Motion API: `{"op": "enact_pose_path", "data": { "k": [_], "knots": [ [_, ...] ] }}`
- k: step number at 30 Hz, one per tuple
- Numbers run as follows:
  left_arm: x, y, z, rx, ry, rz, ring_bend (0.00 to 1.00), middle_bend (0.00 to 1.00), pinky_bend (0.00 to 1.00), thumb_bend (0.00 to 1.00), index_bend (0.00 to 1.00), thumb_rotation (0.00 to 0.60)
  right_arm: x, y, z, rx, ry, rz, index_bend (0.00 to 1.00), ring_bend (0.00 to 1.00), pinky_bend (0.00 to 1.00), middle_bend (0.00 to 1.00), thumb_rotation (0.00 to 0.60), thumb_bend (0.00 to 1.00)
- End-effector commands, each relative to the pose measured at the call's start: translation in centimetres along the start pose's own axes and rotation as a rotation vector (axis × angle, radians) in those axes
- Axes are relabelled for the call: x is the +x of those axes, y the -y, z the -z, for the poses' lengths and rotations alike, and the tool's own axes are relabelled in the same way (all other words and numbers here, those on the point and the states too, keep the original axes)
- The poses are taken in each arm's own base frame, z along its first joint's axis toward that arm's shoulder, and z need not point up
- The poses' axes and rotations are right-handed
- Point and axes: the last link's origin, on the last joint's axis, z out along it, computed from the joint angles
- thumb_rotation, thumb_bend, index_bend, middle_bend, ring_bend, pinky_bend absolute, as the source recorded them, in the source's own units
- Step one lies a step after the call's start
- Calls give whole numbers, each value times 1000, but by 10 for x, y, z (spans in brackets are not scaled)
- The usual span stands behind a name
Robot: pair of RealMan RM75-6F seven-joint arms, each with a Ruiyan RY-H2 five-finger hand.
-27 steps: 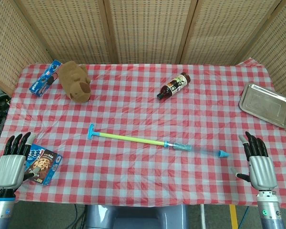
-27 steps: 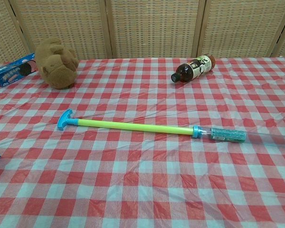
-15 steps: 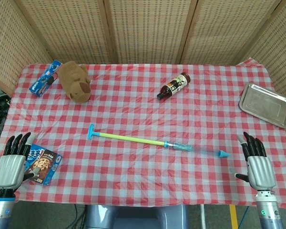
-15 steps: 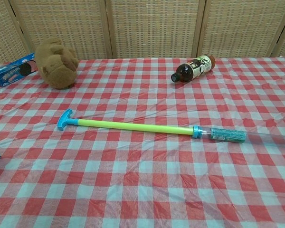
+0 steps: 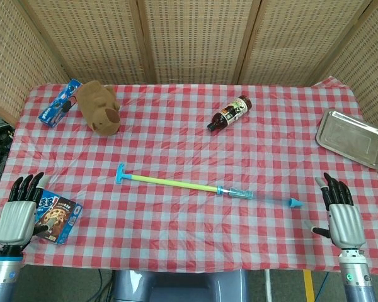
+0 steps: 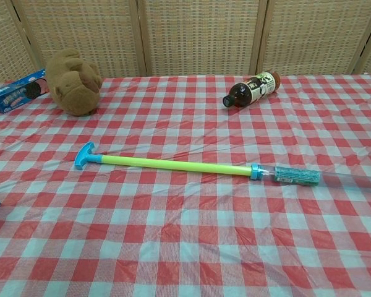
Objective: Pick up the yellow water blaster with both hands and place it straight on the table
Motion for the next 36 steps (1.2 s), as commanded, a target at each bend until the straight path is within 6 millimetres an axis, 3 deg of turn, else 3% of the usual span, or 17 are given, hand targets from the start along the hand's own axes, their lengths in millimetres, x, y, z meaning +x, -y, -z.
{"op": "enact_pose_path", "data": {
  "k": [1, 3, 7, 10, 12, 18, 22, 30, 36],
  "knots": [
    [7, -14, -23, -7, -39, 27, 43, 12, 75, 150, 0, 600, 1, -1, -2, -5, -1, -6, 0, 0, 0, 0, 600, 31],
    [11, -22, -36, -20, -51, 17, 175, 111, 217, 166, 3, 600, 1, -2, -3, -8, 0, -10, 0, 0, 0, 0, 600, 31],
    [18, -38, -58, -45, -63, 14, 532, 526, 502, 191, 129, 600, 0, -4, -6, -15, 4, -13, 0, 0, 0, 0, 600, 31],
    [20, -51, -72, -66, -40, 20, 668, 698, 615, 194, 232, 600, -1, -4, -10, -19, 6, -13, 0, 0, 0, 0, 600, 31],
    [22, -60, -81, -78, -11, 22, 716, 757, 652, 197, 278, 600, -2, -5, -14, -20, 7, -9, 0, 0, 0, 0, 600, 31],
    [25, -88, -121, -96, 85, 22, 796, 850, 709, 218, 416, 600, -2, -7, -27, -32, 3, -12, 0, 0, 0, 0, 600, 31],
    [16, -117, -160, -89, 189, -6, 808, 863, 718, 229, 468, 600, -2, -16, -37, -64, 3, -28, 0, 0, 0, 0, 600, 31],
    [-6, -153, -190, -66, 299, -53, 813, 868, 720, 229, 478, 600, -1, -21, -39, -69, -19, -45, 0, 0, 0, 0, 600, 32],
    [-24, -171, -199, -64, 376, -67, 815, 872, 722, 243, 479, 600, -1, -23, -39, -76, -11, -48, 0, 0, 0, 0, 600, 32]
  ]
}}
